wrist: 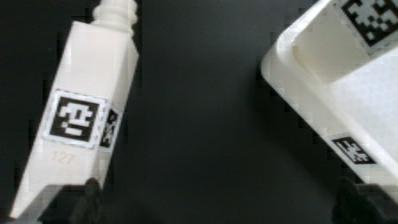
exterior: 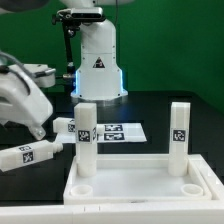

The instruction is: Assemble desk

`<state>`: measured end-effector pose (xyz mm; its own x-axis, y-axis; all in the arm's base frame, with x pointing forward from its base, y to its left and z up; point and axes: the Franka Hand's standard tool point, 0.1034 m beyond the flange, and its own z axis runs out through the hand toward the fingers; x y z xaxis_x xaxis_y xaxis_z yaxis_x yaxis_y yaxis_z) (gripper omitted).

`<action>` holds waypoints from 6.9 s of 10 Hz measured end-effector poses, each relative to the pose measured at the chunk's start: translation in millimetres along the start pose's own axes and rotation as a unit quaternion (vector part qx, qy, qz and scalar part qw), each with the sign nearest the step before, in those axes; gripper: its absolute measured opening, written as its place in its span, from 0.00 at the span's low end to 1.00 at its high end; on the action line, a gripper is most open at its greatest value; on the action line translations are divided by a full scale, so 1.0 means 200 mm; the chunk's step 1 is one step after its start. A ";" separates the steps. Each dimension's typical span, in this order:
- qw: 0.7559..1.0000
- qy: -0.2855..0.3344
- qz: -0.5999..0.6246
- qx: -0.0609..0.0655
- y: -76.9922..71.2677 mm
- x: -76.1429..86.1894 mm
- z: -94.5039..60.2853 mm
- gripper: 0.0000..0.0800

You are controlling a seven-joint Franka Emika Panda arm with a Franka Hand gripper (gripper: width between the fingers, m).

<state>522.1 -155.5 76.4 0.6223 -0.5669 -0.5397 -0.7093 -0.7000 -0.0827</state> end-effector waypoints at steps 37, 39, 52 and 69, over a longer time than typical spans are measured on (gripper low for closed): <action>0.963 0.265 -0.042 0.029 -0.40 0.06 -0.54 0.36; 0.942 0.328 -0.066 0.020 -0.59 -0.03 -0.58 0.36; 0.868 0.406 -0.278 -0.068 -1.29 -0.52 -0.22 0.36; 0.828 0.445 -0.334 -0.073 -1.34 -0.57 0.07 0.36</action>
Offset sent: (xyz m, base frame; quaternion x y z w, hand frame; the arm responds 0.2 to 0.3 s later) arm 0.0207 -0.0377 -0.0070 0.0495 -0.1965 0.0164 0.9791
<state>636.8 102.3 148.6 0.9026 -0.0823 0.4225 -0.1017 -0.9945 0.0236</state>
